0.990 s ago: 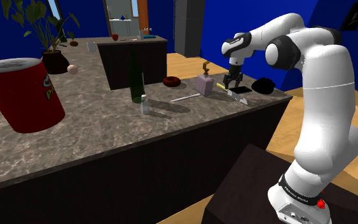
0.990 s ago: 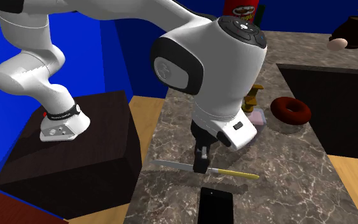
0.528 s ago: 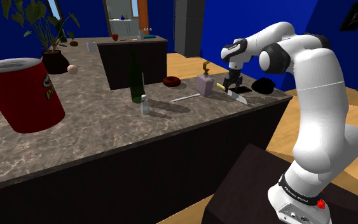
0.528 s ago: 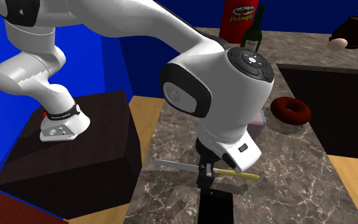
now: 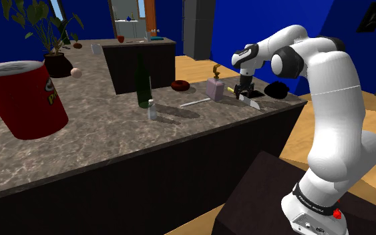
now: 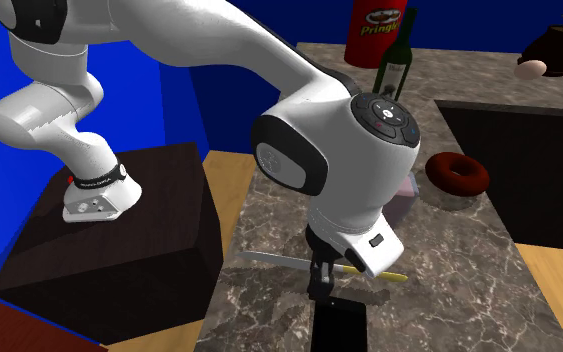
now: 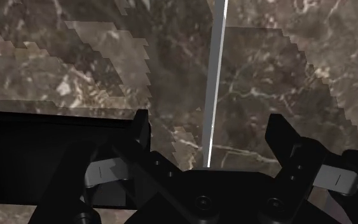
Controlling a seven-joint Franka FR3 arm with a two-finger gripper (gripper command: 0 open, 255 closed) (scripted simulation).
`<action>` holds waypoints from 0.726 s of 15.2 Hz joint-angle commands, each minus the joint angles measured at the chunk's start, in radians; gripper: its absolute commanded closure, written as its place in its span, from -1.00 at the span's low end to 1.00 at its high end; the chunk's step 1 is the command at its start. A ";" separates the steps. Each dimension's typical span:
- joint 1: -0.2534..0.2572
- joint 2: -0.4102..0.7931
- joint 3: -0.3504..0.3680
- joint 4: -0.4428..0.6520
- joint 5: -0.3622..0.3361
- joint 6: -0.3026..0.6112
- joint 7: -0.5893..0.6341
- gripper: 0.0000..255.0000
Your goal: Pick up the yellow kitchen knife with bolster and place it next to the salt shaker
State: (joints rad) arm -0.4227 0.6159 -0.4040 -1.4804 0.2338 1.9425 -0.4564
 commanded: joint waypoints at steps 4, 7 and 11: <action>0.000 0.000 0.000 0.000 0.000 0.000 0.000 1.00; 0.000 0.000 0.000 0.000 0.000 0.000 0.000 1.00; 0.000 0.000 0.000 0.000 0.000 0.000 0.000 1.00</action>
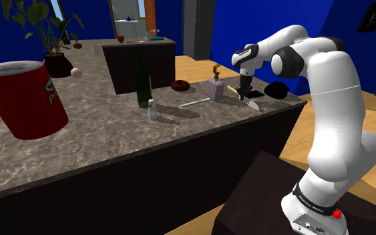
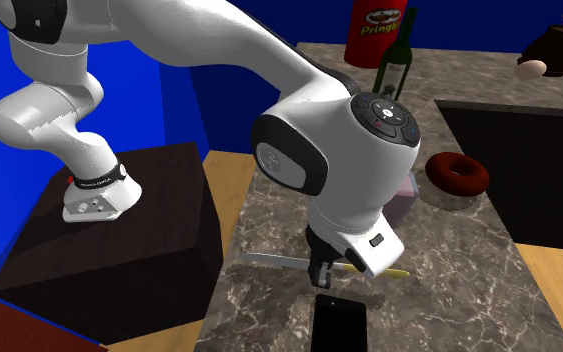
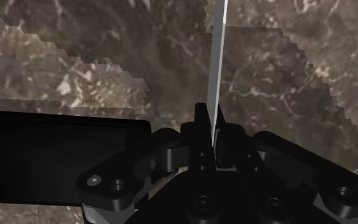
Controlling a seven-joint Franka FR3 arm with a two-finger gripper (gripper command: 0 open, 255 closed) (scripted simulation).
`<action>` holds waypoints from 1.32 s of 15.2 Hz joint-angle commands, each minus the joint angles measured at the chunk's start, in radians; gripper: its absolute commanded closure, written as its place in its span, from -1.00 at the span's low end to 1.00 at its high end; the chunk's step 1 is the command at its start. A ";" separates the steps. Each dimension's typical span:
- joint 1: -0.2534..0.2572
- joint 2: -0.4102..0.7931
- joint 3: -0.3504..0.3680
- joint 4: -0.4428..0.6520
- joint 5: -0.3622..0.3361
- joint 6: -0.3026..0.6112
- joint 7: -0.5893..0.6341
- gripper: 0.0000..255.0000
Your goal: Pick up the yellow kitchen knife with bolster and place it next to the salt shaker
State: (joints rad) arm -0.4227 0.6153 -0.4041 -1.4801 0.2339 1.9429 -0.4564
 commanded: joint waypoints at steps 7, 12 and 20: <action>0.002 -0.029 -0.008 0.036 -0.013 -0.064 0.007 1.00; 0.001 -0.048 -0.013 0.074 -0.021 -0.120 0.013 1.00; -0.005 -0.067 -0.019 0.154 -0.031 -0.216 0.020 1.00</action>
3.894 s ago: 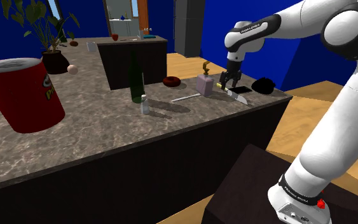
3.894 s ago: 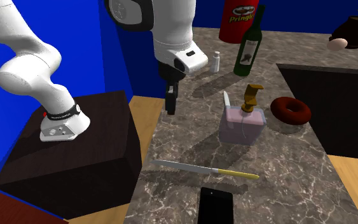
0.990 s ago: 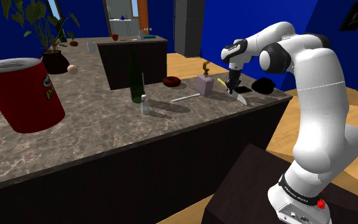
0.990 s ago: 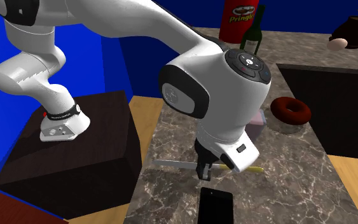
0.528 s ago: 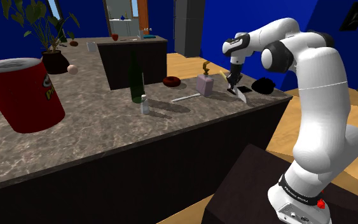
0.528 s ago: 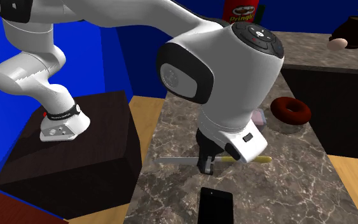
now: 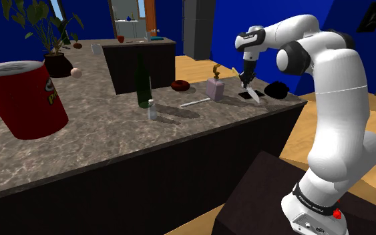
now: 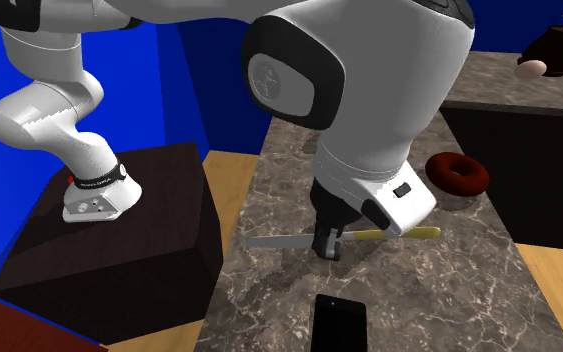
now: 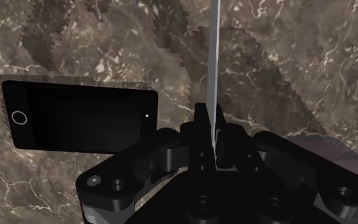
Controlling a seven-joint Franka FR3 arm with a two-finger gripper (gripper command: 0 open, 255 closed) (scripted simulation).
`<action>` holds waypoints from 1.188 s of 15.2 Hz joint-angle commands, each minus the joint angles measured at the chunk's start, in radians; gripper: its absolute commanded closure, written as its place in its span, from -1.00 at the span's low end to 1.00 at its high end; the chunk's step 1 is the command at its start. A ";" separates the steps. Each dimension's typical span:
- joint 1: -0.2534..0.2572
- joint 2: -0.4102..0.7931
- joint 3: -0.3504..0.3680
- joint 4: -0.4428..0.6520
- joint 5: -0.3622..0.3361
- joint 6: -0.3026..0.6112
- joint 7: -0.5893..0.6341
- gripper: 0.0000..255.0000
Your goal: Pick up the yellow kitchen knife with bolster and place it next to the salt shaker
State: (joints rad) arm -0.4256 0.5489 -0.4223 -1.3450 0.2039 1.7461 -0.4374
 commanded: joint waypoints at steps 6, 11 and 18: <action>-0.011 -0.005 -0.003 0.095 -0.004 -0.098 0.006 1.00; -0.022 0.001 -0.004 0.172 -0.003 -0.168 0.009 1.00; 0.015 -0.041 -0.002 0.171 -0.016 -0.207 0.049 1.00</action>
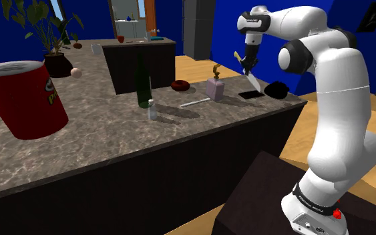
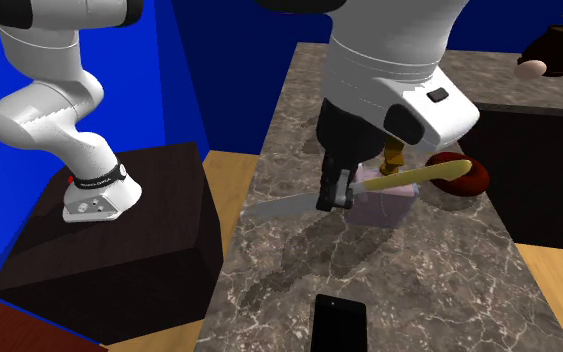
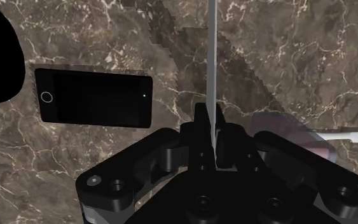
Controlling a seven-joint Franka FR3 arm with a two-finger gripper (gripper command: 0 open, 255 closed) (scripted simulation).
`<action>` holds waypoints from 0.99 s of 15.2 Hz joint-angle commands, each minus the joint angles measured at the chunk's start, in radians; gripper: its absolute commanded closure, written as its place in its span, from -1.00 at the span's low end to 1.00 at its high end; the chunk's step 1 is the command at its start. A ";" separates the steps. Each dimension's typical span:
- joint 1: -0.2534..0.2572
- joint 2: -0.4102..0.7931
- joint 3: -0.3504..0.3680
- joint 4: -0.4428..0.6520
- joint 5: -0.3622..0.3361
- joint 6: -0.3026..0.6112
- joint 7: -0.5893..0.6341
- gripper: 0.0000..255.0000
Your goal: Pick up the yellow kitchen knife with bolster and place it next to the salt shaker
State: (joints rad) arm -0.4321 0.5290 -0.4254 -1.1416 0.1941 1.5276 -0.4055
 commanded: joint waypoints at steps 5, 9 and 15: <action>0.134 -0.130 0.018 -0.191 -0.042 0.069 0.120 1.00; 0.210 -0.194 0.040 -0.278 -0.063 0.100 0.208 1.00; 0.309 -0.255 0.081 -0.358 -0.082 0.128 0.343 1.00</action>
State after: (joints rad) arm -0.1389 0.2793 -0.3519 -1.4988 0.1137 1.6591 -0.0883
